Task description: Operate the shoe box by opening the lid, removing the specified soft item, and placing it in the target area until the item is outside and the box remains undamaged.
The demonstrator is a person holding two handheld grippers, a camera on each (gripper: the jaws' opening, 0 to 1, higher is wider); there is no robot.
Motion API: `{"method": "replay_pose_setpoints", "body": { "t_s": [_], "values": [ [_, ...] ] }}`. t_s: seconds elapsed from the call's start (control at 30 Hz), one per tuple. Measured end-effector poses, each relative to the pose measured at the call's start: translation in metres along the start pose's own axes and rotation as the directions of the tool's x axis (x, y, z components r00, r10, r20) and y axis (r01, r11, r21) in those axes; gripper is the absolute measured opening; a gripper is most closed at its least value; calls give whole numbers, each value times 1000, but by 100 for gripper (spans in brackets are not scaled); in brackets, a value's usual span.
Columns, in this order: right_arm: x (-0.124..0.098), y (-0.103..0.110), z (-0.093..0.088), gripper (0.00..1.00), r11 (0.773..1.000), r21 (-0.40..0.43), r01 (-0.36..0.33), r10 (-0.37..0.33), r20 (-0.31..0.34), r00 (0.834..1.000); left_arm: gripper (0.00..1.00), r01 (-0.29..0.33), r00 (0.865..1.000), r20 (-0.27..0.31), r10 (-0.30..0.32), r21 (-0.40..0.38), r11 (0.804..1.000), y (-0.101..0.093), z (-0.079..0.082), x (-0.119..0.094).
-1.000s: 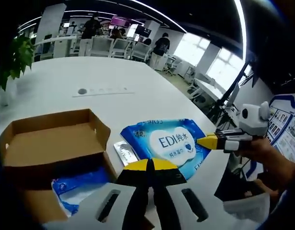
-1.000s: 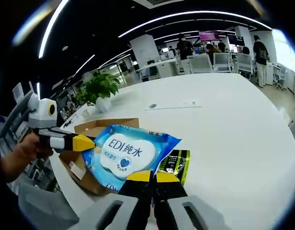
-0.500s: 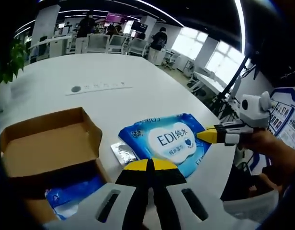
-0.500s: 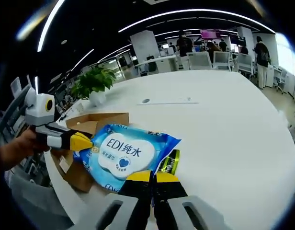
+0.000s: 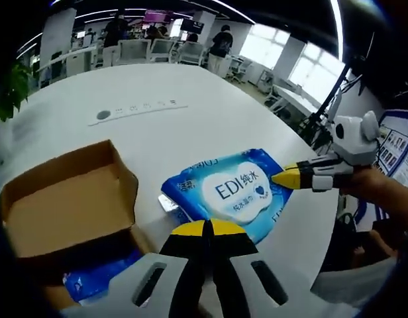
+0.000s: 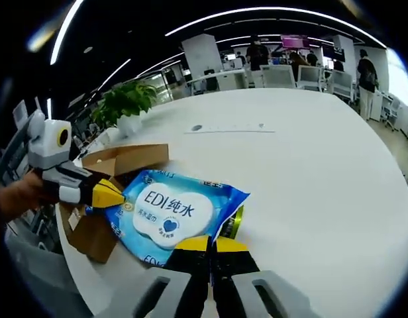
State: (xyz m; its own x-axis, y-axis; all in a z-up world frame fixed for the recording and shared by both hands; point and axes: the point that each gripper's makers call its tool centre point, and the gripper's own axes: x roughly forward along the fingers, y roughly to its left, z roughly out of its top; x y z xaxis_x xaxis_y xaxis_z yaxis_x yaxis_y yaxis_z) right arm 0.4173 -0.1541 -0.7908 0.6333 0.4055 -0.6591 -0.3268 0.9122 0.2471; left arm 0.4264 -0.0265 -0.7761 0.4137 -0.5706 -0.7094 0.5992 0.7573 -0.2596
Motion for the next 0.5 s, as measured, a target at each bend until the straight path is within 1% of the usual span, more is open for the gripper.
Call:
{"method": "replay_pose_setpoints", "body": {
  "t_s": [0.03,0.1,0.17,0.23,0.33,0.4,0.47,0.5],
  "values": [
    [4,-2,-1,0,1000,-3,2,-2,-6,1000,0,-2,1000,-6,2,14,1000,0,-1,1],
    [8,-4,-4,0,1000,-13,5,-5,-15,1000,0,-6,1000,-16,6,19,1000,0,-3,4],
    [12,-6,-6,0,1000,-8,6,-6,-22,1000,0,-11,1000,-27,12,27,1000,2,-6,6],
    [15,-7,-7,0,1000,-3,5,-5,-22,1000,0,-22,999,-37,23,52,998,3,-8,8],
    [18,-7,-10,0,1000,-9,12,-13,-32,999,0,-37,998,-52,43,104,994,3,-11,11],
    [19,-11,-12,0,1000,-8,19,-19,-36,999,0,-49,996,-61,61,174,984,3,-11,13],
    [20,-13,-14,0,1000,-6,24,-24,-38,999,0,-51,995,-70,66,190,981,2,-13,16],
    [21,-14,-14,0,1000,-6,24,-24,-39,999,0,-59,994,-80,79,224,973,2,-15,18]
  ]
}}
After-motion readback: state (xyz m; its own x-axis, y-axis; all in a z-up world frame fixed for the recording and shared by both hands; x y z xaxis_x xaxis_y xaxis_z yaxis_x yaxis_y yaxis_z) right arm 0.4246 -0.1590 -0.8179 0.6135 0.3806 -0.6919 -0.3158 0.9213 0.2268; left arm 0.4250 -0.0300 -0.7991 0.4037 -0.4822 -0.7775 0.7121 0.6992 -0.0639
